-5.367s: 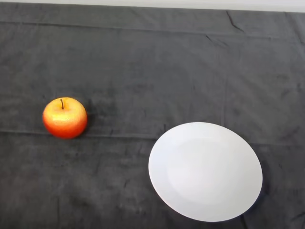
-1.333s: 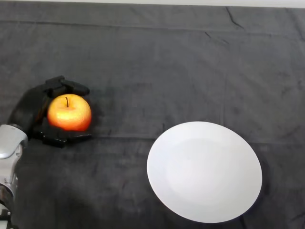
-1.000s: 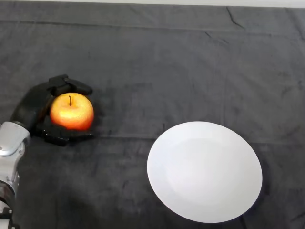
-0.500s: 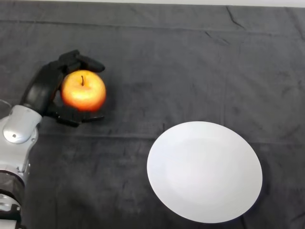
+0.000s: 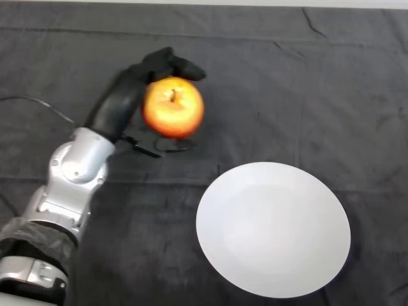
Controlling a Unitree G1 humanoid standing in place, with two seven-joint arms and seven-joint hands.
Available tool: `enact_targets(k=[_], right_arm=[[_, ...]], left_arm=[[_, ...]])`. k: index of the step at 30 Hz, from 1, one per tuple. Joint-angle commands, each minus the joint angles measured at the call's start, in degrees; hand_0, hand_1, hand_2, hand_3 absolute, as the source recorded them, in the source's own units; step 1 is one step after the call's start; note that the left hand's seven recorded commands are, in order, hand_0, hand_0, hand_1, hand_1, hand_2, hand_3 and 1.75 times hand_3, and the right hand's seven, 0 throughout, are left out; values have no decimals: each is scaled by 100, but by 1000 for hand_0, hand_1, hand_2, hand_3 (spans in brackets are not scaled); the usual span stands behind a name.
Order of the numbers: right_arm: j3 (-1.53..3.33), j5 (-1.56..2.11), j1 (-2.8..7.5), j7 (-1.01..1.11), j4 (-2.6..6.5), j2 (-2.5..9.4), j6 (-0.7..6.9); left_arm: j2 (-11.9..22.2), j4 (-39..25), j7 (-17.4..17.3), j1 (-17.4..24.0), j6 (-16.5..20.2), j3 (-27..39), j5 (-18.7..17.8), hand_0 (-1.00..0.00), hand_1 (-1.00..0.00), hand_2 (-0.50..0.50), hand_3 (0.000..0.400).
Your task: Move the apple to the plate
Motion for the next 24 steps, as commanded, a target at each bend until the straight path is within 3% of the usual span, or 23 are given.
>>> enact_targets(k=[1, 16, 24], right_arm=[[-61, 54, 221, 29, -12, -25, 50], [-69, 60, 250, 38, -71, -28, 77], [-73, 62, 262, 42, -95, -29, 89]], left_arm=[[6, -325, 29, 259, 102, -180, 48, -1000, -1000, 0, 400], [-108, -1205, 280, 493, 663, -1211, -92, -1000, -1000, 0, 400], [-101, -1423, 427, 565, 790, -1798, -211, -1000, -1000, 0, 400]])
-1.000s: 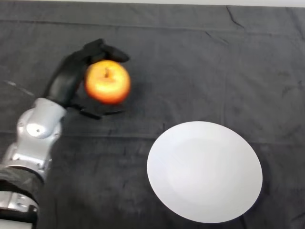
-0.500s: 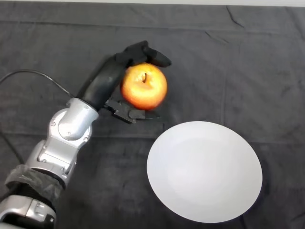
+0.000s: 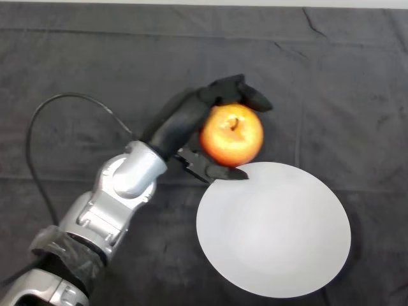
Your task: Move the apple to the plate
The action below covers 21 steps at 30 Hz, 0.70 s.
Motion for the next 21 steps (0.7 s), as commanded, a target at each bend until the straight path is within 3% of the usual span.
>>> enact_targets(k=[1, 13, 21], right_arm=[[-73, 61, 262, 43, -69, -27, 75], [-75, 60, 265, 47, -78, -27, 84], [-75, 57, 258, 47, -68, -27, 83]], left_arm=[[40, -265, 132, 214, 81, -139, -165, -1000, -1000, 0, 400], [-17, 72, 325, 161, 30, -982, -308, -1000, -1000, 0, 400], [-19, 547, 278, 66, -81, -1429, -459, -1000, -973, -14, 400]])
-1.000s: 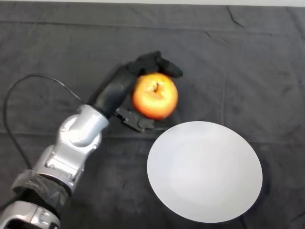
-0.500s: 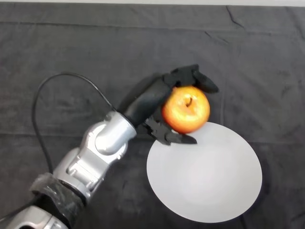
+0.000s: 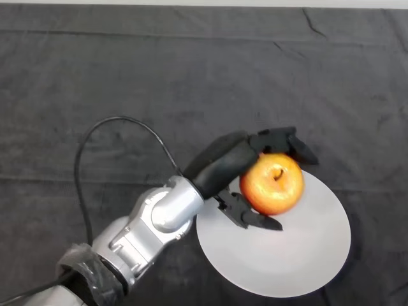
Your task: Move the apple to the plate
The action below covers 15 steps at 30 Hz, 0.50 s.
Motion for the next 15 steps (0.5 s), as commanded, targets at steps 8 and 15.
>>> enact_targets(k=[8, 15], right_arm=[[-73, 52, 247, 46, -44, -26, 45], [-71, 49, 237, 44, -25, -25, 38]], left_arm=[[66, 628, -111, -133, -83, -294, -325, -1000, -788, -106, 400], [79, 838, -125, -248, -100, -354, -341, 0, 0, 0, 0]])
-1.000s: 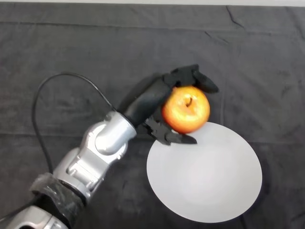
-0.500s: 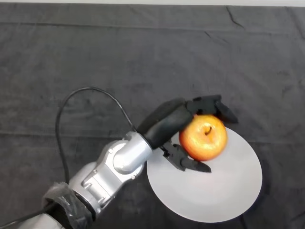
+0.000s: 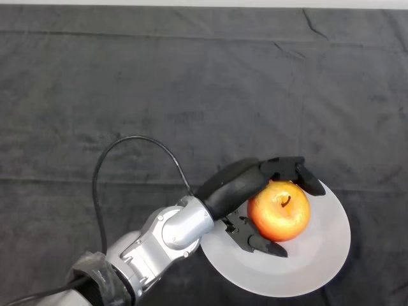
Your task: Move the apple to the plate
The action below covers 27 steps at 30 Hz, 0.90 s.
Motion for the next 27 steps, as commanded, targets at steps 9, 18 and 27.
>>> enact_targets(k=[9, 18, 27], right_arm=[[-69, 46, 228, 41, -6, -25, 29], [-68, 45, 226, 39, 0, -24, 25], [-70, 47, 234, 39, -14, -24, 27]], left_arm=[[150, 303, -51, -222, 111, -194, 25, 0, 0, 0, 0], [496, -298, -176, -205, 188, 256, -159, 0, 0, 0, 0], [958, -1080, -235, 150, 80, 900, -321, 0, 0, 0, 0]])
